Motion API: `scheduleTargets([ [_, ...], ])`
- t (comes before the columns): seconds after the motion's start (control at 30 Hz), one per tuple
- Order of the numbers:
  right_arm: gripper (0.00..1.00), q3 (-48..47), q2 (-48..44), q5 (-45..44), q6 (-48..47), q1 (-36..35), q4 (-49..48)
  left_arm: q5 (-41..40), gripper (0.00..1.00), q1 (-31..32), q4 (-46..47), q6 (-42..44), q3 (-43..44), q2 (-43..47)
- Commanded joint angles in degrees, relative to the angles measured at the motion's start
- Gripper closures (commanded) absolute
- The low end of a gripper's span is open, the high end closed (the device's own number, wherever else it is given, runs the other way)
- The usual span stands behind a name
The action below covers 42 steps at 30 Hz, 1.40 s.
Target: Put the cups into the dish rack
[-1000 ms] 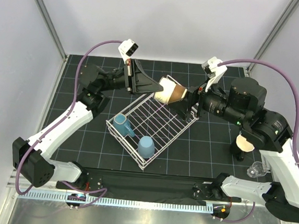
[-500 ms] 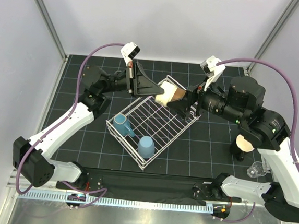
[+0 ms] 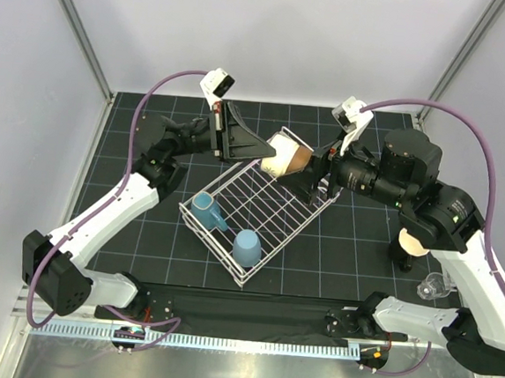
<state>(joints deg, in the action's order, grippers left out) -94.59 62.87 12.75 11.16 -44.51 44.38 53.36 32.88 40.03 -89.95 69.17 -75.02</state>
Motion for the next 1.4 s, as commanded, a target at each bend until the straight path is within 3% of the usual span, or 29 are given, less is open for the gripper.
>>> scheduleTargets([
  [0.0, 0.22, -0.25, -1.00, 1.13, 0.79, 0.21, -3.77, -0.45, 1.00, 0.16, 4.00, -0.93, 0.09, 0.40],
  [0.07, 0.29, -0.51, -1.08, 1.48, 0.88, 0.30, -4.13, -0.45, 0.99, 0.16, 4.00, -0.93, -0.35, 0.49],
  [0.1, 0.41, -0.51, -1.08, 1.57, 0.88, 0.30, -4.47, -0.45, 1.00, 0.16, 4.00, -1.01, -0.43, 0.49],
  [0.17, 0.57, -0.51, -1.17, 1.14, 0.88, 0.30, -4.48, -0.37, 1.00, 0.16, 4.00, -1.19, -0.44, 0.23],
  [0.2, 0.72, -0.51, -1.26, 0.87, 1.06, 0.30, -4.57, -0.19, 1.00, 0.16, 4.00, -1.36, -0.52, 0.06],
  [0.23, 0.81, -0.51, -1.26, 0.52, 1.15, 0.39, -4.48, -0.10, 0.99, 0.08, 3.83, -1.45, -0.52, -0.03],
  [0.3, 0.96, -0.69, -1.09, -1.05, 1.50, 0.39, -4.04, -0.10, 0.81, -0.01, 1.99, -1.19, -0.78, -0.47],
  [0.33, 0.96, -0.77, -0.91, -1.50, 1.67, 0.48, -3.34, -0.45, 0.61, -0.19, 1.37, -0.93, -1.57, -0.39],
  [0.4, 0.96, -1.21, -0.30, -2.81, 1.67, 0.57, -1.85, -1.15, 0.46, -0.98, -1.69, 0.65, -2.63, 0.57],
  [0.57, 0.96, -2.00, 1.81, -5.72, 2.11, 1.00, 1.58, -1.86, 0.34, -5.01, -14.07, 8.20, -3.52, 4.79],
  [0.6, 0.96, -2.53, 3.03, -6.24, 2.37, 1.01, 3.07, -2.21, 0.33, -5.81, -17.93, 13.70, -2.82, 5.58],
  [0.73, 0.96, -6.13, 8.38, -8.61, 2.99, 1.97, 7.64, -13.33, 0.31, -9.50, -57.85, 32.53, 3.16, 9.88],
  [0.8, 0.96, -9.45, 11.55, -11.34, 4.04, 3.20, 11.75, -23.79, 0.29, -11.08, -67.50, 36.76, 5.70, 10.77],
  [0.87, 0.96, -11.66, 17.00, -15.10, 5.27, 5.12, 14.84, -28.91, 0.28, -11.79, -77.76, 40.72, 7.03, 11.21],
  [1.1, 0.96, -15.10, 30.19, -16.17, 11.95, 13.21, 21.53, -36.83, 0.30, -11.79, -94.59, 48.64, 11.52, 10.68],
  [1.37, 0.96, -18.52, 40.92, -20.57, 18.10, 18.67, 27.68, -37.37, 0.30, -11.79, -97.51, 49.35, 10.55, 12.45],
])
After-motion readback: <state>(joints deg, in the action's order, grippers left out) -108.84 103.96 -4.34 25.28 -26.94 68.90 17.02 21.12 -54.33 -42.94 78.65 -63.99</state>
